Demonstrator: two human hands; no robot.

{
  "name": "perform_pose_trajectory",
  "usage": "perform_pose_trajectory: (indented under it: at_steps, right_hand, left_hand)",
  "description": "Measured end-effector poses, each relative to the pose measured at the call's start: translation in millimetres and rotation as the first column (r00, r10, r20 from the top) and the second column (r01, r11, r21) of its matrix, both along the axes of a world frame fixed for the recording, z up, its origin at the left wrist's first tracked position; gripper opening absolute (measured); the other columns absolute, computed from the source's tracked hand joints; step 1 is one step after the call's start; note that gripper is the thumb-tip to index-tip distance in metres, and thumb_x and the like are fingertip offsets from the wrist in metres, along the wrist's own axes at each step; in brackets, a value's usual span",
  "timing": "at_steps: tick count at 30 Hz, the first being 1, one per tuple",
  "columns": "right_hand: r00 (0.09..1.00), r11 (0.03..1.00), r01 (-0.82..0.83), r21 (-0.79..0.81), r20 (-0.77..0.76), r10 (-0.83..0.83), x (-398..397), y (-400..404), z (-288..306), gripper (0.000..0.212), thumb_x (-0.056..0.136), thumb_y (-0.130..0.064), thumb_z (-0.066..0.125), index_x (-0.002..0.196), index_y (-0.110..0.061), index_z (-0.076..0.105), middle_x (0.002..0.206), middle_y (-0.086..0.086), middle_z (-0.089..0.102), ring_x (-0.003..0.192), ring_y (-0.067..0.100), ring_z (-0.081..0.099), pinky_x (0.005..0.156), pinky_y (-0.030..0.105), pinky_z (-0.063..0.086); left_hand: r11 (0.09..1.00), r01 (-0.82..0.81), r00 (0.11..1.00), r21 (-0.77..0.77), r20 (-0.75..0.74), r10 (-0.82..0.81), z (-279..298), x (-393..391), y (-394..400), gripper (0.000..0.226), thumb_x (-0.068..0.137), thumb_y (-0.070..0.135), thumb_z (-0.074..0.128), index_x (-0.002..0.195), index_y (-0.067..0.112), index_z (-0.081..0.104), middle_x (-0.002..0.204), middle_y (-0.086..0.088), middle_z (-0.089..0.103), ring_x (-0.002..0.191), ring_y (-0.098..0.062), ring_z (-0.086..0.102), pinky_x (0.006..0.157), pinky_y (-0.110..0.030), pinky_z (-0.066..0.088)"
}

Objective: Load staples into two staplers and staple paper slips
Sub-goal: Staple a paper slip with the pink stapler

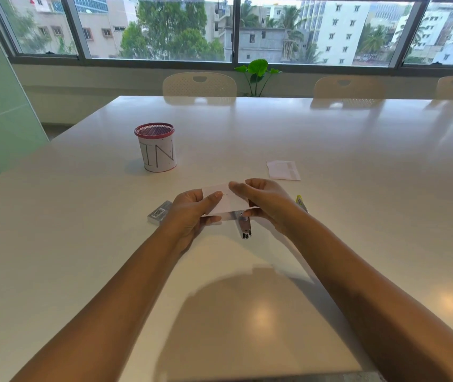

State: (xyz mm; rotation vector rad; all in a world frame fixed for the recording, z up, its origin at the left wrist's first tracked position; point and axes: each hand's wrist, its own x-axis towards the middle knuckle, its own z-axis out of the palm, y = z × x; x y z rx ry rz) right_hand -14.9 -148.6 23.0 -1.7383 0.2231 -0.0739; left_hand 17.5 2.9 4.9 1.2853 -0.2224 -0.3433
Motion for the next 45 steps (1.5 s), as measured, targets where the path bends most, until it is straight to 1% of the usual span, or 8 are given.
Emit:
perform_pose_trajectory:
  at_steps: [8, 10, 15, 22, 29, 32, 37, 45]
  right_hand:
    - [0.984, 0.991, 0.105, 0.081, 0.138, -0.116, -6.3, -6.9, 10.4, 0.029, 0.087, -0.043, 0.058, 0.089, -0.016, 0.065, 0.07, -0.002, 0.059, 0.057, 0.01, 0.055, 0.054, 0.017, 0.048]
    - [0.982, 0.991, 0.101, 0.082, 0.151, -0.113, -5.2, -6.2, 9.6, 0.029, 0.088, -0.043, 0.057, 0.088, -0.015, 0.066, 0.071, -0.001, 0.06, 0.058, 0.011, 0.055, 0.054, 0.018, 0.048]
    - [0.979, 0.991, 0.098, 0.093, 0.17, -0.113, -3.0, -5.5, 8.9, 0.029, 0.088, -0.041, 0.056, 0.09, -0.013, 0.065, 0.072, 0.0, 0.06, 0.059, 0.012, 0.055, 0.055, 0.019, 0.048]
    - [0.972, 0.991, 0.093, 0.098, 0.208, -0.112, -1.8, -1.3, 9.0, 0.026, 0.087, -0.036, 0.059, 0.085, -0.012, 0.067, 0.066, -0.001, 0.06, 0.05, 0.008, 0.052, 0.057, 0.024, 0.047]
    - [0.976, 0.998, 0.042, 0.035, 0.212, -0.049, 1.0, 3.8, 6.7, 0.024, 0.087, -0.036, 0.058, 0.084, -0.014, 0.066, 0.063, -0.005, 0.061, 0.047, 0.001, 0.053, 0.053, 0.015, 0.047]
    - [0.979, 0.999, 0.031, -0.005, 0.203, -0.029, 2.0, 4.9, 4.1, 0.024, 0.087, -0.037, 0.058, 0.085, -0.015, 0.066, 0.064, -0.006, 0.062, 0.046, -0.003, 0.053, 0.053, 0.012, 0.047]
    - [0.981, 1.0, 0.016, -0.008, 0.195, -0.014, 4.2, 7.2, 0.9, 0.024, 0.087, -0.039, 0.059, 0.081, -0.017, 0.066, 0.06, -0.009, 0.062, 0.046, -0.001, 0.052, 0.055, 0.016, 0.045]
    - [0.976, 1.0, 0.01, -0.006, 0.219, -0.008, 3.8, 6.8, 2.3, 0.024, 0.087, -0.039, 0.058, 0.078, -0.017, 0.065, 0.06, -0.008, 0.062, 0.045, -0.001, 0.053, 0.053, 0.014, 0.045]
  left_hand:
    - [0.879, -0.18, 0.902, 0.442, 0.43, -0.032, 19.7, 2.2, 4.9, 0.018, 0.092, 0.01, 0.05, 0.103, 0.004, 0.063, 0.089, -0.007, 0.063, 0.077, -0.017, 0.059, 0.062, -0.017, 0.053]
    - [0.798, -0.312, 0.834, 0.516, 0.552, -0.03, 35.4, 16.0, 8.0, 0.02, 0.092, 0.013, 0.051, 0.1, -0.001, 0.064, 0.091, -0.015, 0.064, 0.079, -0.025, 0.061, 0.07, -0.032, 0.056]
    - [0.595, -0.655, 0.612, 0.467, 0.789, 0.055, 85.2, 76.4, 23.7, 0.022, 0.092, 0.006, 0.043, 0.1, -0.004, 0.061, 0.104, -0.022, 0.062, 0.098, -0.035, 0.057, 0.083, -0.038, 0.046]
    - [0.181, -0.815, 0.567, 0.551, 0.823, 0.046, 97.0, 154.0, 64.5, 0.033, 0.095, 0.012, 0.034, 0.109, -0.005, 0.058, 0.109, -0.028, 0.055, 0.1, -0.044, 0.054, 0.083, -0.046, 0.046]
    - [0.083, -0.774, 0.626, 0.628, 0.778, -0.049, 110.3, 166.1, 52.2, 0.035, 0.09, 0.014, 0.04, 0.116, -0.006, 0.052, 0.118, -0.028, 0.05, 0.11, -0.044, 0.049, 0.093, -0.046, 0.043]
    - [-0.085, -0.669, 0.742, 0.739, 0.655, -0.146, 105.4, 177.2, 46.8, 0.044, 0.087, 0.037, 0.046, 0.117, 0.005, 0.054, 0.124, -0.018, 0.051, 0.116, -0.037, 0.046, 0.097, -0.04, 0.037]
    - [0.004, -0.666, 0.729, 0.746, 0.653, -0.205, 90.7, 191.3, 52.8, 0.043, 0.095, 0.036, 0.038, 0.104, 0.003, 0.063, 0.104, -0.019, 0.061, 0.099, -0.037, 0.053, 0.086, -0.04, 0.038]
    - [0.026, -0.843, 0.517, 0.538, 0.822, -0.24, 88.7, 182.2, 47.9, 0.024, 0.085, 0.022, 0.062, 0.096, 0.001, 0.067, 0.103, -0.02, 0.059, 0.098, -0.036, 0.053, 0.084, -0.044, 0.042]
